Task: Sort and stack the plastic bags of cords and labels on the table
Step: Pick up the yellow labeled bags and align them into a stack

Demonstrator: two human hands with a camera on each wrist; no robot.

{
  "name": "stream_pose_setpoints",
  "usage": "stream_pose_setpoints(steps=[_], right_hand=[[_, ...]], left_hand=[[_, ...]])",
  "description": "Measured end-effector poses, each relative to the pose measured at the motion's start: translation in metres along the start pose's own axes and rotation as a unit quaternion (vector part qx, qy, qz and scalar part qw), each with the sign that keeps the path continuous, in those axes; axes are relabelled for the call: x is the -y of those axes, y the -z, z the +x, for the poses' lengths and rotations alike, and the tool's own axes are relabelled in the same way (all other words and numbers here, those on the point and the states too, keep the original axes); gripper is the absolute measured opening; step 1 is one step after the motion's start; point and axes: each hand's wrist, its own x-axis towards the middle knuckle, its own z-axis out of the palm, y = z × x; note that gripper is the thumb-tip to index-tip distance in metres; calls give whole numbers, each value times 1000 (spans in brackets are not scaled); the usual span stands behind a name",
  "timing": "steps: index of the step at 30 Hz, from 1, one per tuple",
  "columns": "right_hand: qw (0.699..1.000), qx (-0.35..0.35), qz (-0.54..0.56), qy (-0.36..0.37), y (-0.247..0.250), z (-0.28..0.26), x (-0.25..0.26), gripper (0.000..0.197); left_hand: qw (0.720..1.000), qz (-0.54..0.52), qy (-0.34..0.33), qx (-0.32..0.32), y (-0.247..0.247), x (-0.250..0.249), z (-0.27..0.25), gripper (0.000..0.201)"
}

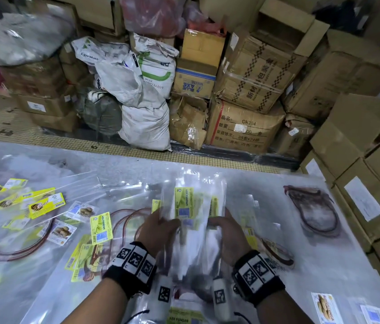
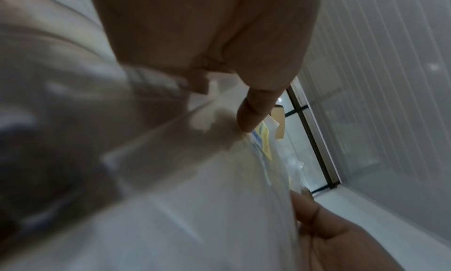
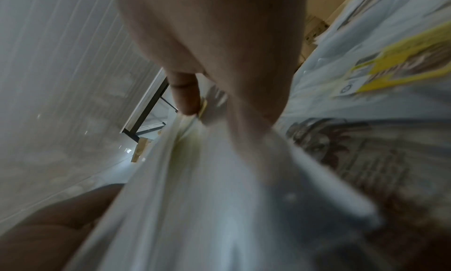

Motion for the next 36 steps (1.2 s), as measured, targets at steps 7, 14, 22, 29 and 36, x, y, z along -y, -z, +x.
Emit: stream_pose_setpoints(steps=[7, 14, 22, 29, 36], right_hand=[[1000, -5, -22, -3, -10, 3, -5, 84], [997, -10, -35, 70, -13, -6, -1, 50], [998, 9, -33, 53, -12, -4, -8, 61], [996, -8, -61, 68, -8, -6, -6, 28], [998, -29, -50, 31, -6, -5, -2, 28]], left_hand=[[997, -77, -23, 9, 4, 11, -2, 68], [992, -121, -19, -5, 8, 7, -1, 29], [999, 18, -28, 17, 13, 21, 1, 54], [996, -58, -59, -14, 9, 9, -4, 39], [981, -191, -3, 20, 9, 4, -1, 29]])
